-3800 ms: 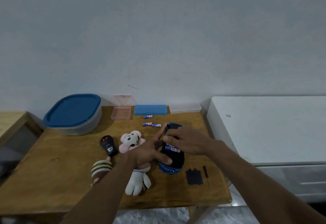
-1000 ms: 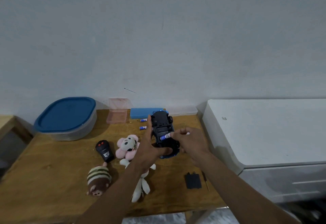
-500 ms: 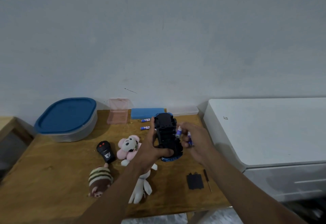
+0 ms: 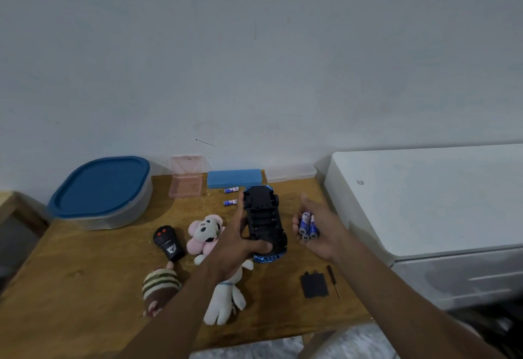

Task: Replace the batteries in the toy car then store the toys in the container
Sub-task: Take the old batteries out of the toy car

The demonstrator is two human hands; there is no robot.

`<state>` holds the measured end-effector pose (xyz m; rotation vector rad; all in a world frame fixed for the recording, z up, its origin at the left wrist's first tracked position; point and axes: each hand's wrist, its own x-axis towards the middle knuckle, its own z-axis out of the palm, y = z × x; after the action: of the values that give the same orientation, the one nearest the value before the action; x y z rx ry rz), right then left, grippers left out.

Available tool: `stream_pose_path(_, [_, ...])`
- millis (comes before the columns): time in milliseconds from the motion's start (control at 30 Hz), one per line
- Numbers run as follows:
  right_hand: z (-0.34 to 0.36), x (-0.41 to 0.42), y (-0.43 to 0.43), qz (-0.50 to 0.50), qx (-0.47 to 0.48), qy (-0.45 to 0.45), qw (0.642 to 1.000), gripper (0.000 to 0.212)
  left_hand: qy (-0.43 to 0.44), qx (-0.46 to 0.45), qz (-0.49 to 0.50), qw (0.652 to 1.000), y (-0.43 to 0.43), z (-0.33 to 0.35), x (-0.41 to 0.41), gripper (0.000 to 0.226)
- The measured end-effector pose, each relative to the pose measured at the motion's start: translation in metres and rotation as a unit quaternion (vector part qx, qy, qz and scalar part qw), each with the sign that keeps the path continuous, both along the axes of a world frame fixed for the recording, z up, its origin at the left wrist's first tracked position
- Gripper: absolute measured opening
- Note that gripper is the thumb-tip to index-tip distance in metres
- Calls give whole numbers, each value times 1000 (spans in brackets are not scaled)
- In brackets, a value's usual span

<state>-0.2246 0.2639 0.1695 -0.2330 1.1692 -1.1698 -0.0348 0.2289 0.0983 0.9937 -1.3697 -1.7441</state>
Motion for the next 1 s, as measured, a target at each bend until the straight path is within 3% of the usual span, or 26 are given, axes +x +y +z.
stream_pose_path(333, [-32, 9, 4, -6, 57, 46, 997, 16, -24, 66, -31, 997, 7, -7, 19, 123])
stream_pose_path(500, [-43, 10, 14, -45, 69, 18, 996, 20, -73, 84, -70, 991, 8, -20, 9, 126])
stream_pose_path(600, [-51, 1, 17, -54, 80, 23, 995, 19, -105, 78, -63, 989, 12, -29, -7, 114])
stream_pose_path(800, [-57, -19, 16, -41, 93, 21, 995, 19, -137, 95, -52, 985, 17, -49, -28, 116])
stream_pose_path(1000, [-60, -32, 6, -10, 110, 37, 993, 18, -227, 80, -44, 970, 23, -40, -36, 116])
